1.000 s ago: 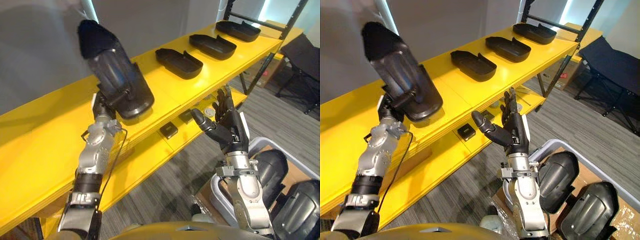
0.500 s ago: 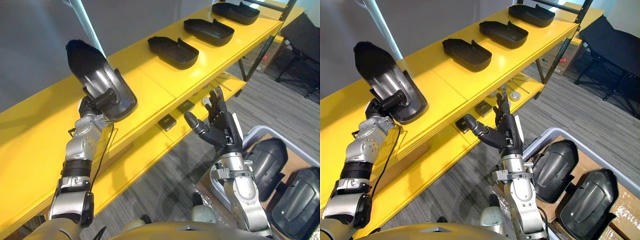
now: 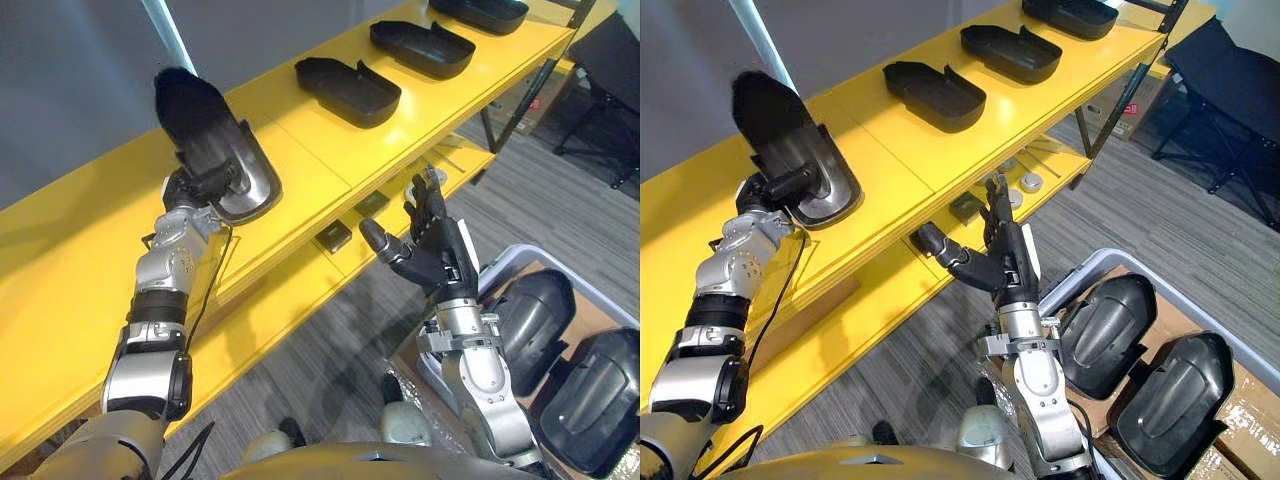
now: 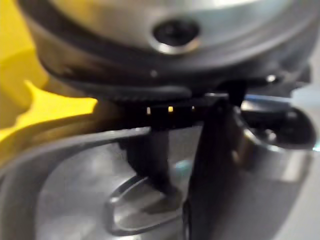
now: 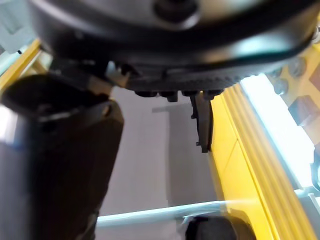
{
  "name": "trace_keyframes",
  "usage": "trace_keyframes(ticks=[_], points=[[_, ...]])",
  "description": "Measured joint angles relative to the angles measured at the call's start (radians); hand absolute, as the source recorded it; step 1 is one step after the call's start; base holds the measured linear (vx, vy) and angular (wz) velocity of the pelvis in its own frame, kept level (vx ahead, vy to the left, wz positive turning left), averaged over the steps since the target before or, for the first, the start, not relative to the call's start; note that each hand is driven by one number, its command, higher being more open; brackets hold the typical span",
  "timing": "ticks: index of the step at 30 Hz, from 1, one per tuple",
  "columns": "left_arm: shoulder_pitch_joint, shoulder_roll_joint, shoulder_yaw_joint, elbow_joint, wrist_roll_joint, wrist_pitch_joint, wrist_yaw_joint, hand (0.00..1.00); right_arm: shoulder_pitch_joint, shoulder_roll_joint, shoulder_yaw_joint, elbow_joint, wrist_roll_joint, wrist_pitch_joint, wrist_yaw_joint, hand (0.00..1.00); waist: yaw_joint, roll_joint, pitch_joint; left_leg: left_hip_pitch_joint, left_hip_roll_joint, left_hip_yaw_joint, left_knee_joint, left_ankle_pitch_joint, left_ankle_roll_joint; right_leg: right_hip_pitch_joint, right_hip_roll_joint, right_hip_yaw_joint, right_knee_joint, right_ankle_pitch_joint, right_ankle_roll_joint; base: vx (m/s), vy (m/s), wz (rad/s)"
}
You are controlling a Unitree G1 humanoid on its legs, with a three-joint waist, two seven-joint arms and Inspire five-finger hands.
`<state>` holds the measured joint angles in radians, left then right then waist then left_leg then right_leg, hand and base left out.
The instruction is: Walk over and take three plastic housings, then place them on the shelf
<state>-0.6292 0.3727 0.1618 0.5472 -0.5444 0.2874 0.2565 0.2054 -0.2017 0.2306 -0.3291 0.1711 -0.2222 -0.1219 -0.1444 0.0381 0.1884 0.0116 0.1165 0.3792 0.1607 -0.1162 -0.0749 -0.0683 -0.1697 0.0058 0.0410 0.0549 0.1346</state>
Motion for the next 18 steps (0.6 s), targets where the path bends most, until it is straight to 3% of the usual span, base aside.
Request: trace_keyframes(ticks=[10,18], points=[[-0.075,0.005,-0.007,0.065,-0.039,-0.009,0.094,1.0,-0.027,-0.003,0.031,0.0,0.003,0.0,-0.046,1.0,-0.002,-0.012,0.028,-0.006,0.002,-0.004,0.009,0.001,0.001,0.002,-0.001,-0.001,-0.004,0.004,0.005,0.0,0.0,0.0],[-0.129,0.005,-0.007,0.113,-0.036,-0.056,0.201,1.0,-0.035,-0.032,0.058,0.012,0.003,0.0,-0.063,1.0,-0.02,-0.021,0.042,-0.015,0.0,-0.018,0.009,0.008,0.002,0.002,-0.002,-0.007,-0.009,0.009,0.004,0.0,0.001,0.04]])
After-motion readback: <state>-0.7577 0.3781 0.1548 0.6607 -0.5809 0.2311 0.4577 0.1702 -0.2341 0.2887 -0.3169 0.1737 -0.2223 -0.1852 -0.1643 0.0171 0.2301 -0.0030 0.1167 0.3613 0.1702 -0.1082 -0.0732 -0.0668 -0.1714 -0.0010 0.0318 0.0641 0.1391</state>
